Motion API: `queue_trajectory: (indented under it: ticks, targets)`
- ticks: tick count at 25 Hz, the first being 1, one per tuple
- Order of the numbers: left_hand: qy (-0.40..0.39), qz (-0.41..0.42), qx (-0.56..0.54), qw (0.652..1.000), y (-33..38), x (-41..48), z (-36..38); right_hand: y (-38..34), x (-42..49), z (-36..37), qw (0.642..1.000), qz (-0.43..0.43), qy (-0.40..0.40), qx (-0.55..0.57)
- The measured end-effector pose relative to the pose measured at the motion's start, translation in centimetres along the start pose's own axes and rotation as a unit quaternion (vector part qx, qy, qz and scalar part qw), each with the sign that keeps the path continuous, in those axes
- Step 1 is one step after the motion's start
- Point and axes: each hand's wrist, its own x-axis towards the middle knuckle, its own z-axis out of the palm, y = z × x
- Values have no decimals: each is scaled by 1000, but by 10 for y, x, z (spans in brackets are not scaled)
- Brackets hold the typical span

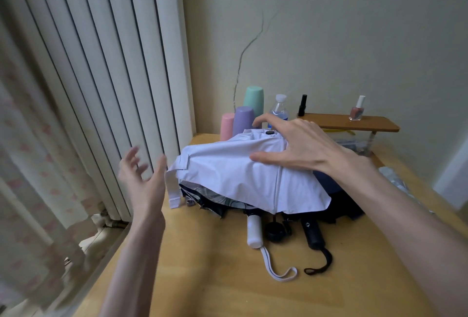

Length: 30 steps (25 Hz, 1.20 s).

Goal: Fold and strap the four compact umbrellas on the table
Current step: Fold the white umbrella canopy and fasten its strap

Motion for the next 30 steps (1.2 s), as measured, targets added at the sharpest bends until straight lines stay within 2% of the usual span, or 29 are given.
queue_trajectory:
  ticks: [1, 2, 3, 4, 6, 9, 12, 16, 21, 23, 26, 30]
  targets:
    - [-101, 121, 38, 987, 10, 2, -1, 0, 0, -1, 1000, -3, -6, 2]
    - [-217, 193, 93, 952, 18, 8, 0, 2, 1, 0, 1000, -3, -14, 2]
    - [-316, 220, 159, 909, 28, 17, 1, 3, 2, 0, 1000, -2, -22, 1]
    - [-383, 209, 227, 871, 37, 29, 1, 5, 3, 0, 1000, -3, -30, 2]
    - [-454, 171, 327, 811, 55, 51, 4, 8, 4, -1, 999, -6, -44, 8]
    - [-507, 153, 328, 782, 70, 67, 7, 9, 1, -6, 998, -12, -59, 10]
    - [-553, 125, 376, 733, 87, 64, 10, 11, 0, -10, 996, -9, -90, 8]
    - [-520, 221, 351, 746, 98, 57, 10, 13, -1, -15, 993, 23, -114, 7]
    - [-468, 287, 272, 790, 93, 33, -14, 17, -5, -14, 995, 59, -83, 13]
    - [-460, 286, 256, 800, 85, 31, -19, 16, -6, -13, 995, 69, -69, 8]
    - [-453, 219, 238, 831, 76, 38, -20, 14, -7, -11, 995, 77, -61, 1]
    - [-472, 250, 304, 789, 75, 44, -21, 14, -8, -8, 995, 68, -65, -9]
